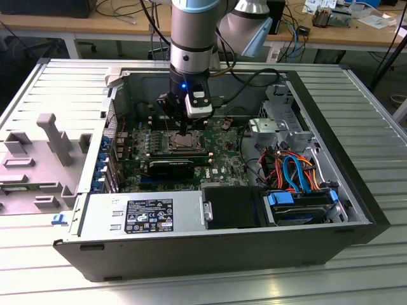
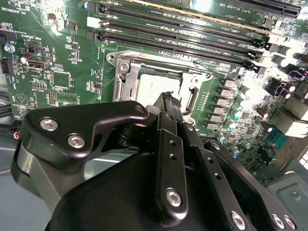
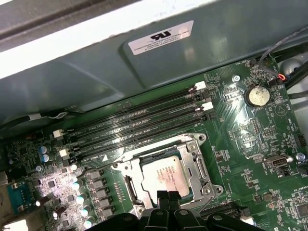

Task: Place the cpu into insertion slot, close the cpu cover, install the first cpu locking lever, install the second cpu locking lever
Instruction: 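Install the first cpu locking lever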

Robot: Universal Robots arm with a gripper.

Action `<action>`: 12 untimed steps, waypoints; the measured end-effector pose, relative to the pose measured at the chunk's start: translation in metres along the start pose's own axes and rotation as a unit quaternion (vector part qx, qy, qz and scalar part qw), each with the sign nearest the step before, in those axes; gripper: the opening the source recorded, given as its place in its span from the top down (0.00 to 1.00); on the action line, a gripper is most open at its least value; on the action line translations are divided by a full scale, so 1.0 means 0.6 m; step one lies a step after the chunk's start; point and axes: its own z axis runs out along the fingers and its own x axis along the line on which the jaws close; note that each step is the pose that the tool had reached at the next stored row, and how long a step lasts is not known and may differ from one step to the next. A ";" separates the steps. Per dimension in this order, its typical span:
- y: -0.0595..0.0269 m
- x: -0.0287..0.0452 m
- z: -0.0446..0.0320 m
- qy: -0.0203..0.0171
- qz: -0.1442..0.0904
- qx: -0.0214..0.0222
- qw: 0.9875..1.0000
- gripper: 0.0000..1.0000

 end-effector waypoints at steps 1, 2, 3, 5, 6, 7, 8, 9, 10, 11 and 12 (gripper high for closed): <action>0.000 0.000 0.000 0.000 -0.001 0.000 1.000 0.89; 0.000 0.000 0.000 0.000 -0.001 0.000 1.000 0.89; 0.000 0.000 0.000 0.000 -0.002 0.000 1.000 0.89; 0.000 0.000 0.000 0.000 -0.003 0.000 1.000 0.89; 0.000 0.000 0.000 0.000 -0.003 0.000 1.000 0.89; 0.000 0.000 0.000 0.000 -0.004 0.000 1.000 0.89; 0.000 0.000 0.000 0.000 -0.004 0.000 1.000 0.89; 0.000 0.000 0.000 0.000 -0.005 0.000 1.000 0.89; 0.000 0.000 0.000 0.000 -0.005 0.000 1.000 0.89; 0.000 0.000 0.000 0.000 -0.006 0.000 1.000 0.89; 0.000 0.000 0.000 0.000 -0.006 0.000 1.000 0.89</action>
